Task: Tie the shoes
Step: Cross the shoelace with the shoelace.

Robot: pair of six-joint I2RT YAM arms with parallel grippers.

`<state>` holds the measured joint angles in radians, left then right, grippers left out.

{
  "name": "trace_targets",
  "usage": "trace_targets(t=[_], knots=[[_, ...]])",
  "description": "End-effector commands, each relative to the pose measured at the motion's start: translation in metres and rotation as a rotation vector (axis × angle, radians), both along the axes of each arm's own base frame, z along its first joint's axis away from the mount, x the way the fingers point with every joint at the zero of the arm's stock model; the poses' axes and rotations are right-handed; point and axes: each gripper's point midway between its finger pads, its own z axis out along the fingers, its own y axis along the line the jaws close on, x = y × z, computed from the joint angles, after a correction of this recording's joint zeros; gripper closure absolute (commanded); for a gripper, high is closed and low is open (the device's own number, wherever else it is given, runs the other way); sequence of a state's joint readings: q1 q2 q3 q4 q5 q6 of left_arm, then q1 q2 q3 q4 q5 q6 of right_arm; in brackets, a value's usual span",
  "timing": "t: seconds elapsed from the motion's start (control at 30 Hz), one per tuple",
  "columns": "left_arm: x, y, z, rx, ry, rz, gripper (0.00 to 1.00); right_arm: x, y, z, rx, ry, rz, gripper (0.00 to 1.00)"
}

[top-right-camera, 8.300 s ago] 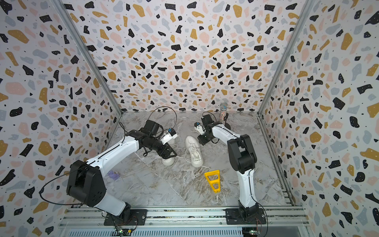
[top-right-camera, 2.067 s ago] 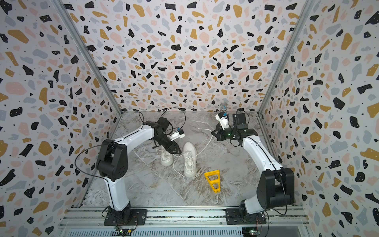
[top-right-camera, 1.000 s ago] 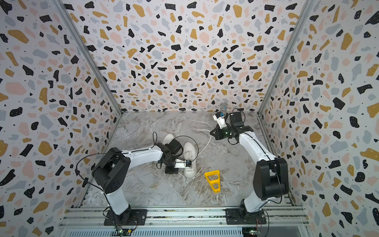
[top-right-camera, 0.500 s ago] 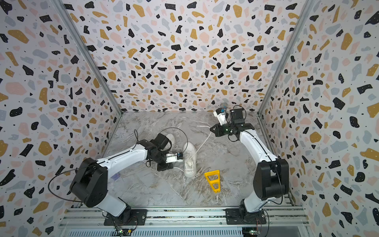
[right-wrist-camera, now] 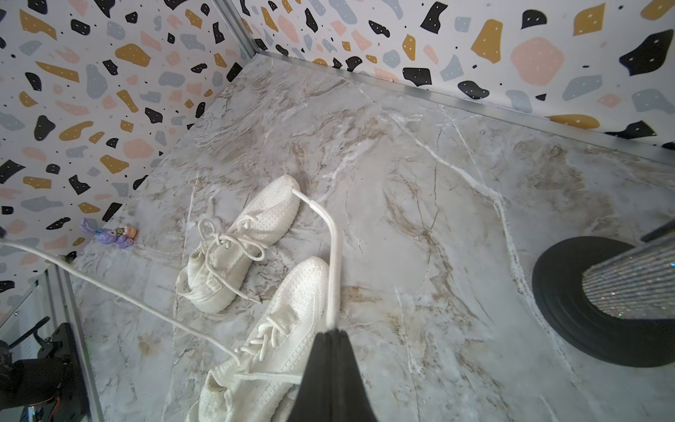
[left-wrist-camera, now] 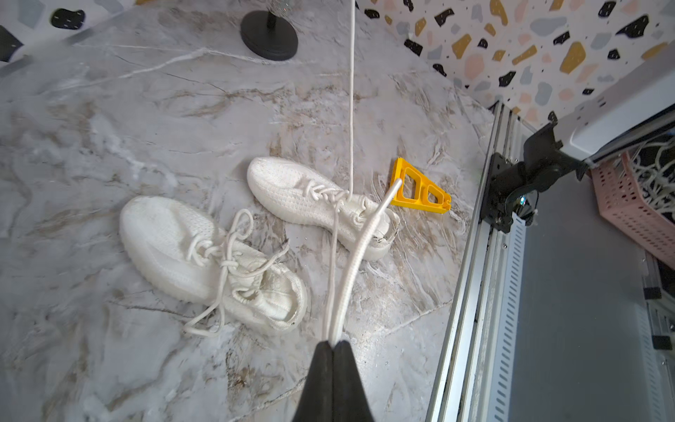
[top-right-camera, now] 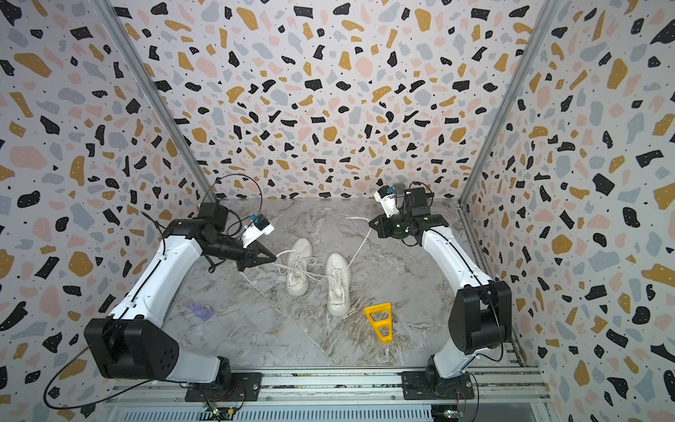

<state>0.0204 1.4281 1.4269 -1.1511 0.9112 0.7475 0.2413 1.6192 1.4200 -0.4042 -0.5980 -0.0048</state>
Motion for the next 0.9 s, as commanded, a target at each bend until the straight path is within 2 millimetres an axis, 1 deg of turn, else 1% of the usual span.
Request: trace_targets(t=[0.0, 0.13, 0.2, 0.27, 0.33, 0.4, 0.53, 0.6, 0.7, 0.77, 0.83, 0.87], knots=[[-0.012, -0.001, 0.037, -0.112, 0.002, 0.026, 1.0, 0.007, 0.009, 0.015, -0.012, -0.071, 0.024, 1.0], [-0.013, 0.006, 0.056, -0.13, -0.028, 0.069, 1.0, 0.004, 0.029, 0.007, 0.009, -0.049, 0.093, 1.0], [-0.015, 0.006, 0.058, -0.132, -0.027, 0.077, 1.0, 0.001, 0.042, 0.003, 0.03, -0.038, 0.136, 1.0], [-0.015, 0.006, 0.054, -0.134, -0.016, 0.078, 1.0, -0.004, 0.057, -0.002, 0.034, -0.027, 0.18, 1.0], [-0.015, 0.006, 0.048, -0.131, -0.001, 0.078, 1.0, -0.008, 0.071, -0.012, 0.026, -0.011, 0.219, 1.0], [-0.015, 0.006, 0.042, -0.137, 0.018, 0.076, 1.0, -0.015, 0.087, -0.025, 0.019, 0.017, 0.265, 1.0], [-0.013, 0.005, 0.032, -0.145, 0.049, 0.077, 1.0, -0.023, 0.105, -0.058, -0.019, 0.075, 0.304, 1.0], [-0.013, 0.005, 0.027, -0.151, 0.058, 0.071, 1.0, -0.022, 0.111, -0.077, -0.044, 0.112, 0.302, 1.0], [-0.012, 0.004, 0.02, -0.158, 0.074, 0.063, 1.0, -0.014, 0.12, -0.096, -0.037, 0.181, 0.285, 1.0], [-0.01, 0.004, 0.016, -0.161, 0.086, 0.062, 1.0, -0.009, 0.127, -0.104, -0.033, 0.204, 0.286, 1.0], [-0.008, 0.003, 0.011, -0.161, 0.103, 0.061, 1.0, -0.01, 0.133, -0.114, -0.035, 0.234, 0.295, 1.0], [-0.006, 0.003, 0.009, -0.153, 0.108, 0.06, 1.0, -0.012, 0.135, -0.117, -0.034, 0.251, 0.302, 0.98]])
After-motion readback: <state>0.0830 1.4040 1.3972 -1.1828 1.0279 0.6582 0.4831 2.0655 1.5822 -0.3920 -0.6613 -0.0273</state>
